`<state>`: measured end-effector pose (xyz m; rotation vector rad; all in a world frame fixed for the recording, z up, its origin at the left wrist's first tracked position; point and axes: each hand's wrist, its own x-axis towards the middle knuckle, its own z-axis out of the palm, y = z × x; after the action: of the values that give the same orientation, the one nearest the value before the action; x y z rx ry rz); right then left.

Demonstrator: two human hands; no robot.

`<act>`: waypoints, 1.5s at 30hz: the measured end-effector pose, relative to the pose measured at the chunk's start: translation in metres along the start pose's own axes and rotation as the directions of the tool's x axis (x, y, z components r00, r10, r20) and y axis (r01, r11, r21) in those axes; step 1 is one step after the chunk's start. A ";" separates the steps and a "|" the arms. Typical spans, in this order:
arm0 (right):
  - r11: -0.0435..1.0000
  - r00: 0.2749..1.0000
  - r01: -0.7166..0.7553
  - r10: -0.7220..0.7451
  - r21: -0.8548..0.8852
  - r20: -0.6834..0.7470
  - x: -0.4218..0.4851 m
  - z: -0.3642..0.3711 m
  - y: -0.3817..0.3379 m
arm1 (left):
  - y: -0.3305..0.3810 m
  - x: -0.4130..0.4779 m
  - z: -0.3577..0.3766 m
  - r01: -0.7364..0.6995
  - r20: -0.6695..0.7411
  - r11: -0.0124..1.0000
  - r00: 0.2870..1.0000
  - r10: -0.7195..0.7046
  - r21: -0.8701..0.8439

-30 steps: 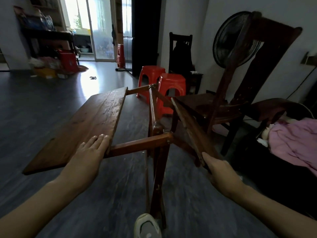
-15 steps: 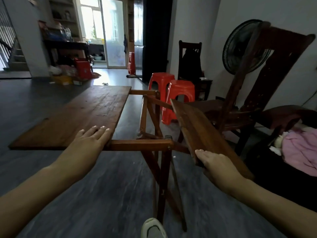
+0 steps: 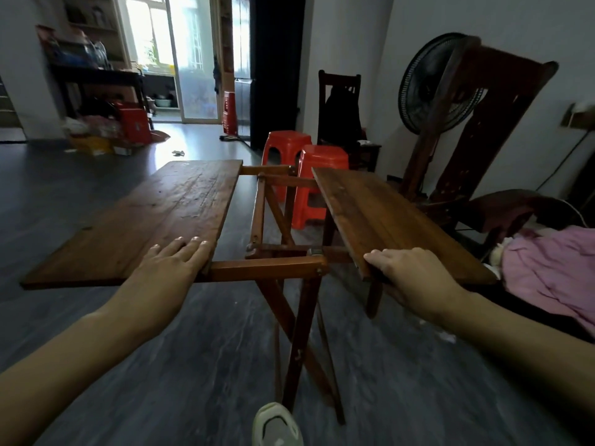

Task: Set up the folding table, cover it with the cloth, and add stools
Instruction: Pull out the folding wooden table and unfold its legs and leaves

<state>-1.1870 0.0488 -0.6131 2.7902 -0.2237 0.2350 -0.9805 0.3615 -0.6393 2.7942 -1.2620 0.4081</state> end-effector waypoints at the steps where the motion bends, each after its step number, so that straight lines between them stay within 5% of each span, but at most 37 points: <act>1: 1.000 1.000 0.005 -0.005 -0.017 -0.007 0.001 -0.008 0.002 | 0.002 0.000 0.000 0.003 0.009 1.000 1.000 -0.003 -0.003; 20: 0.977 0.991 0.134 -0.131 -0.166 0.030 0.020 -0.053 -0.011 | 0.061 0.036 -0.028 -0.116 0.034 0.965 0.993 0.111 0.233; 45: 0.999 0.996 -0.007 0.010 -0.036 0.091 -0.013 -0.004 0.005 | 0.131 0.037 0.030 -0.167 0.043 0.986 0.985 0.167 -0.022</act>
<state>-1.2015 0.0471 -0.6102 2.7676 -0.2596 0.1051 -1.0477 0.2430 -0.6674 2.7068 -1.5082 0.3417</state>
